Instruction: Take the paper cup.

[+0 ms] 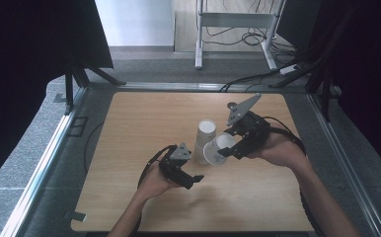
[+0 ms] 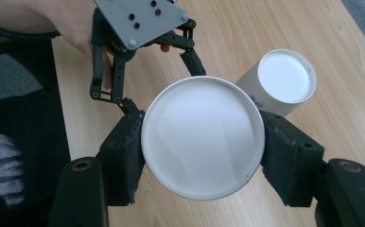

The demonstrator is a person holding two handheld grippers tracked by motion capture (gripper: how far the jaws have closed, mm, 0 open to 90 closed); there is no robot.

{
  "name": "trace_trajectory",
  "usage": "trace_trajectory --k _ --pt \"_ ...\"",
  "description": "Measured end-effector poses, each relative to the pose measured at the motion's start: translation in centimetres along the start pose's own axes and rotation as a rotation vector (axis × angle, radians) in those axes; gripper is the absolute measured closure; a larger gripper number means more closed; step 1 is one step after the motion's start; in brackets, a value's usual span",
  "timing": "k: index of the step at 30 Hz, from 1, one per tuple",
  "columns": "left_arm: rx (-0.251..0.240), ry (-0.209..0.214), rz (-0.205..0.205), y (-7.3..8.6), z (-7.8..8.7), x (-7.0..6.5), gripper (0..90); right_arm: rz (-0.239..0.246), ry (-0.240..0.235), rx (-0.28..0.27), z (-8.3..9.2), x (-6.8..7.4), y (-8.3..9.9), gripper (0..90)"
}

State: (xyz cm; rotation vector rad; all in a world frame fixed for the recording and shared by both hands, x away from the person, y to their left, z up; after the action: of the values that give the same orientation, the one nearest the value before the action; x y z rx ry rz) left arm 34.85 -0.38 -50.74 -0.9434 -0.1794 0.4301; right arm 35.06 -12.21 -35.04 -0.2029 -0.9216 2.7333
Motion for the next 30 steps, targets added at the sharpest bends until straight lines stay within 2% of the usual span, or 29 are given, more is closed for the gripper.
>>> trace_trajectory --k 4,15,30 --pt "0.0 0.021 -0.011 0.0 0.1 -0.7 4.4 -0.001 -0.001 -0.013 -0.3 0.3 0.7 36.0" --pt "-0.011 0.045 -0.012 0.2 0.5 -1.5 4.8 -0.012 -0.006 -0.042 -1.2 0.8 1.9 36.1" --pt "-0.03 0.054 -0.018 1.2 1.3 -1.7 5.4 -0.028 -0.027 -0.103 -3.5 1.4 3.7 36.1"
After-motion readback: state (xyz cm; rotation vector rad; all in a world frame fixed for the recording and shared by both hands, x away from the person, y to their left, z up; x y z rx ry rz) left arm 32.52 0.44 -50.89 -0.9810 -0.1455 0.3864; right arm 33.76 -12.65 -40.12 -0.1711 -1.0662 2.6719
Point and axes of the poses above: each handheld gripper's, and its own axes: z roughly backward along the jaws, y roughly out of its underside, x roughly to its left, the point moved 9 cm from there along -z, roughly forward along the jaws, and after that the axes turned 3 degrees about -x, right-handed, at the moved point
